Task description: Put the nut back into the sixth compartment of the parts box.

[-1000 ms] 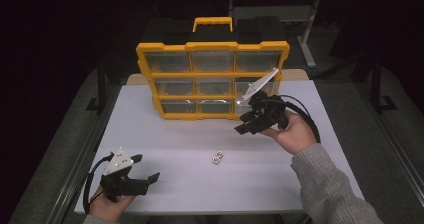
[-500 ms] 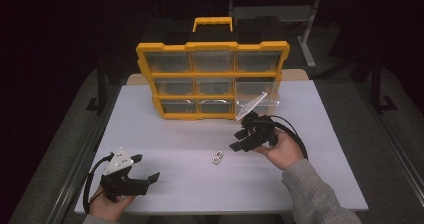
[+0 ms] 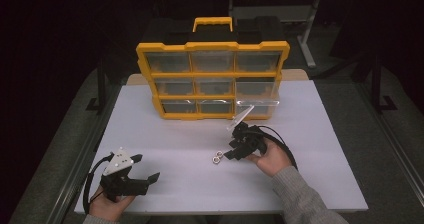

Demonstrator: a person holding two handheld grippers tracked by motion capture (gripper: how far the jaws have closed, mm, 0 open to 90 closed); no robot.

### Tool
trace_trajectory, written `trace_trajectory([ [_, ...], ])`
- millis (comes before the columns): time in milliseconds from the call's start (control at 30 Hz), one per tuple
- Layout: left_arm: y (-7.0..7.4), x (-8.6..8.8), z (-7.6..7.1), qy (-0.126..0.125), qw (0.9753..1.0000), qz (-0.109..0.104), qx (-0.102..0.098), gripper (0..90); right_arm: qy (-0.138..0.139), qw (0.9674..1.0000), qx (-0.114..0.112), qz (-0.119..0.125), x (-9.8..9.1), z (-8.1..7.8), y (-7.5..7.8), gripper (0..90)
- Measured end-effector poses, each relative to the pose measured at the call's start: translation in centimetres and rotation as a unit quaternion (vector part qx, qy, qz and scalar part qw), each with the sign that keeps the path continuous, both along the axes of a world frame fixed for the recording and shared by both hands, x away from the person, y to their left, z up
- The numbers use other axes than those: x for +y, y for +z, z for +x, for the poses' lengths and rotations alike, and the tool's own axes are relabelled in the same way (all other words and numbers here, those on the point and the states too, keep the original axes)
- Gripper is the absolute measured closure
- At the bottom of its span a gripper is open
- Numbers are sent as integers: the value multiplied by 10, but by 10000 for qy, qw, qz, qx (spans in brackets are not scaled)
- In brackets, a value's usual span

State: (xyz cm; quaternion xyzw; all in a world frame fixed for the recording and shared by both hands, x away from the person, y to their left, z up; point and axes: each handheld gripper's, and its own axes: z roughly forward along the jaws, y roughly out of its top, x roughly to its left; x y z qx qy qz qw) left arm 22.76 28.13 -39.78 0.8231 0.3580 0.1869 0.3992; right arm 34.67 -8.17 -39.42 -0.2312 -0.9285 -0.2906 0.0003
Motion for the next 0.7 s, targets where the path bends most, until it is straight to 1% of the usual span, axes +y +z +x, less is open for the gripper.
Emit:
trace_trajectory([
  [167,-1,0,0,1,10000,-4,4,153,-39,10000,-18,-90,9,4,-13,529],
  [233,-1,-2,0,0,10000,-51,1,152,-21,9999,-12,-107,12,8,-19,536],
  [300,-1,-2,0,-14,10000,-28,0,152,-30,9998,13,-184,16,9,-24,551],
  [367,-1,-1,0,-7,10000,-43,-6,152,10,9997,-26,-237,20,9,-28,559],
  [400,-1,0,0,-12,10000,0,24,152,21,9997,-9,-242,21,9,-29,564],
  [433,-1,-1,0,10,10000,-39,24,153,42,9997,-25,-250,23,9,-30,572],
  [533,-1,0,0,10,10000,-53,13,152,65,9992,-71,-398,27,9,-33,589],
  [567,-1,1,0,14,10000,-63,2,152,87,9991,-119,-400,28,9,-33,602],
  [700,-1,1,1,17,10000,-67,13,152,96,9992,-176,-348,31,9,-32,621],
])
